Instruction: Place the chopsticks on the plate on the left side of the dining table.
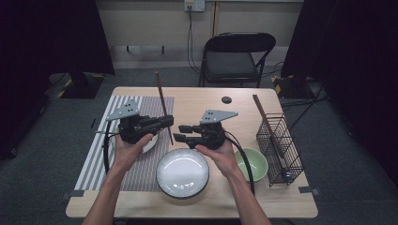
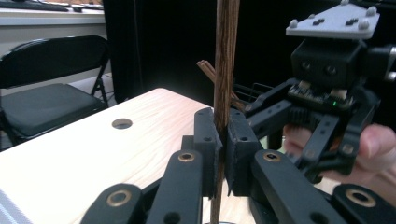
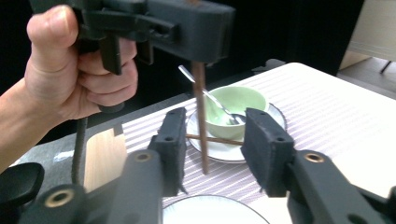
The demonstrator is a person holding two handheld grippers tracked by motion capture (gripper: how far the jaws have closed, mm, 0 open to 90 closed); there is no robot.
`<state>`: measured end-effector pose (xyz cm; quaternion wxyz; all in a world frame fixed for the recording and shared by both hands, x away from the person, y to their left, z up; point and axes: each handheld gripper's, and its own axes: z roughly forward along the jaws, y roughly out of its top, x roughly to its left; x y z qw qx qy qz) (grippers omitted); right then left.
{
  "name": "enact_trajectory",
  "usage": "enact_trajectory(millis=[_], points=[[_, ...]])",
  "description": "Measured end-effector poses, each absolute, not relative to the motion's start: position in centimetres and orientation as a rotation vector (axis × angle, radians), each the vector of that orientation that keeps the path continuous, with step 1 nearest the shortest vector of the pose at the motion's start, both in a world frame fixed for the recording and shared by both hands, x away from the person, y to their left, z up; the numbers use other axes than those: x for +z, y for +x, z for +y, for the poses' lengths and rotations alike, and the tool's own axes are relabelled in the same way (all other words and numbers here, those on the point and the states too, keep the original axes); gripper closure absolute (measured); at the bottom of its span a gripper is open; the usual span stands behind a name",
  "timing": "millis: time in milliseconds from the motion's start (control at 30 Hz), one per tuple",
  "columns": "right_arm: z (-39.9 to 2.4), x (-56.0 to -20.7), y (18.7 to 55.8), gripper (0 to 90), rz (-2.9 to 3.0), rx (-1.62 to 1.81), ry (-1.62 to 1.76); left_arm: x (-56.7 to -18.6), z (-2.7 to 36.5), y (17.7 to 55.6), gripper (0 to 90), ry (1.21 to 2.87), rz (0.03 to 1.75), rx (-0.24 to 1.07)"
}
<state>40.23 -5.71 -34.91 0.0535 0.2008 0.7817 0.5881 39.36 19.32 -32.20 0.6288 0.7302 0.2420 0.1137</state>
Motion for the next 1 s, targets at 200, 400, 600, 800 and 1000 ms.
enact_trajectory(millis=[200, 400, 600, 800, 1000], points=[[-4.4, -35.3, 40.7, 73.7, 2.384, 1.82, 0.58, -32.2, 18.6, 39.2, 85.0, 1.668, 0.545, 0.243], [-3.8, -35.6, 40.9, 85.3, 2.378, 1.843, 0.566, -32.2, 18.4, 39.4, 85.0, 1.674, 0.539, 0.238], [-3.8, -35.6, 40.9, 85.7, 2.361, 1.862, 0.564, -32.1, 18.5, 39.5, 85.0, 1.653, 0.544, 0.221], [-3.9, -35.6, 41.1, 85.7, 2.351, 1.876, 0.567, -32.0, 18.4, 39.5, 85.0, 1.634, 0.545, 0.242], [-3.8, -35.5, 40.9, 85.9, 2.348, 1.861, 0.571, -31.8, 18.4, 39.5, 84.7, 1.648, 0.538, 0.247]])
